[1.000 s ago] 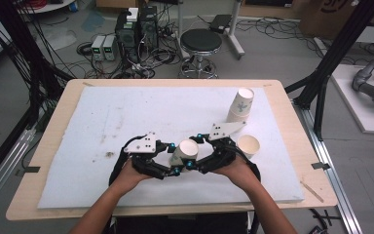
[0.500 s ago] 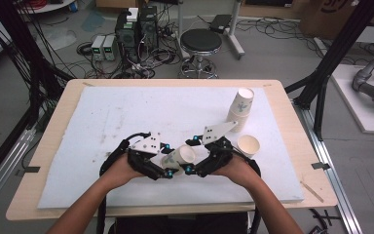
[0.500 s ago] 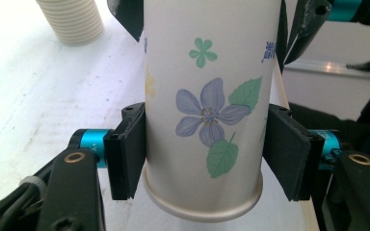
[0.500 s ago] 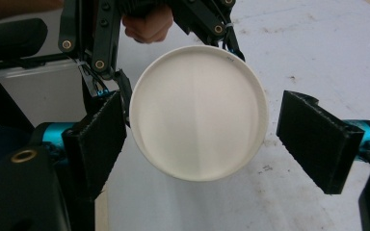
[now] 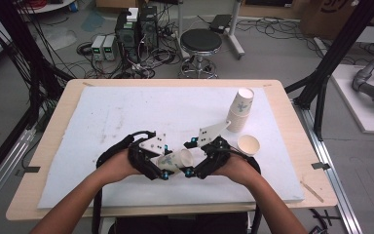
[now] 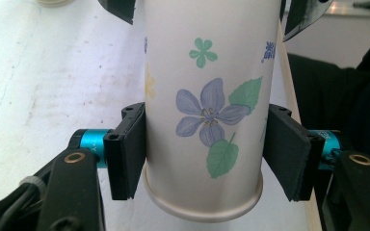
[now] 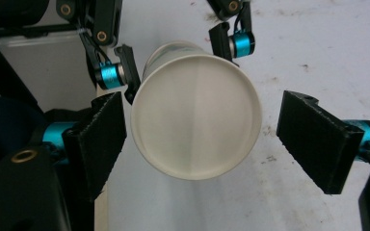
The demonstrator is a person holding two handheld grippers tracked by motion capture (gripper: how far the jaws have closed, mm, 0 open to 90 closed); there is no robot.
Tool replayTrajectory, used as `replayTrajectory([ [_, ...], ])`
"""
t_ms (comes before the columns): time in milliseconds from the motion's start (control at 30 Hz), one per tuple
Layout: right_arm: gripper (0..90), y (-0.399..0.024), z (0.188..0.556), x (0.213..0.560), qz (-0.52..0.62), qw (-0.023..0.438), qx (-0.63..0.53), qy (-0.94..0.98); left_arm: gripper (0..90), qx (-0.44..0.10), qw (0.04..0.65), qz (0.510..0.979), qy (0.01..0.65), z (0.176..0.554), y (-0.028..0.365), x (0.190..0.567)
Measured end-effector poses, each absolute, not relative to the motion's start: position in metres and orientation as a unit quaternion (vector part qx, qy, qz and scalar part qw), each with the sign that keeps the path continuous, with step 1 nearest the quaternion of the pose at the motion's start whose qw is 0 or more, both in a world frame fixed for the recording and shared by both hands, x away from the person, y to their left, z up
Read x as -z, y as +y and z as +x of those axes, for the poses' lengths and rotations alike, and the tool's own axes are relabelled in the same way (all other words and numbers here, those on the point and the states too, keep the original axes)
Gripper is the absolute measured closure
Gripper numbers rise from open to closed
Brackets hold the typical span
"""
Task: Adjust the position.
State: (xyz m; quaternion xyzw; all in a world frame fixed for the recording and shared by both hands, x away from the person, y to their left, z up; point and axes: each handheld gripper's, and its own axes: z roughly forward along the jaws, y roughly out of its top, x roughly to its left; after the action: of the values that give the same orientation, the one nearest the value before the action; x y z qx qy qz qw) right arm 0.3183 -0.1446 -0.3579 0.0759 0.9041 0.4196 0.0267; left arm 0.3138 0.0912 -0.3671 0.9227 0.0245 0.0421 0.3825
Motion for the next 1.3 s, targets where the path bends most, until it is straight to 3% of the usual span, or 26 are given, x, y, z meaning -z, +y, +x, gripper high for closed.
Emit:
replayTrajectory([
  [167, 19.4, -0.14, 0.317, 0.357, 0.059, 0.025, -0.4, 0.914, 36.0, -0.035, 0.368, 0.929, 0.02, 0.313, 0.089, 0.369],
  [233, 26.2, -0.138, 0.317, 0.356, 0.045, 0.016, -0.394, 0.918, 35.9, -0.03, 0.366, 0.93, 0.02, 0.313, 0.088, 0.37],
  [333, 27.5, -0.135, 0.316, 0.356, 0.033, 0.014, -0.38, 0.924, 35.9, -0.027, 0.363, 0.931, 0.019, 0.313, 0.087, 0.37],
  [467, 36.4, -0.133, 0.317, 0.357, 0.028, 0.005, -0.372, 0.928, 35.9, -0.017, 0.362, 0.932, 0.016, 0.312, 0.086, 0.372],
  [600, 37.5, -0.134, 0.317, 0.357, 0.023, -0.001, -0.368, 0.93, 34.2, -0.013, 0.371, 0.928, 0.016, 0.312, 0.087, 0.374],
  [667, 37.5, -0.135, 0.318, 0.358, 0.021, -0.001, -0.37, 0.929, 29.9, -0.022, 0.39, 0.92, 0.02, 0.311, 0.09, 0.375],
  [767, 37.5, -0.137, 0.318, 0.357, 0.025, -0.007, -0.372, 0.928, 15.9, -0.028, 0.428, 0.902, 0.052, 0.31, 0.098, 0.378],
  [1067, 37.5, -0.151, 0.318, 0.358, 0.041, 0.0, -0.398, 0.917, 16.5, -0.031, 0.528, 0.842, 0.103, 0.309, 0.131, 0.389],
  [1300, 37.5, -0.165, 0.314, 0.363, 0.057, 0.011, -0.429, 0.902, 16.5, -0.043, 0.567, 0.813, 0.123, 0.307, 0.144, 0.395],
])
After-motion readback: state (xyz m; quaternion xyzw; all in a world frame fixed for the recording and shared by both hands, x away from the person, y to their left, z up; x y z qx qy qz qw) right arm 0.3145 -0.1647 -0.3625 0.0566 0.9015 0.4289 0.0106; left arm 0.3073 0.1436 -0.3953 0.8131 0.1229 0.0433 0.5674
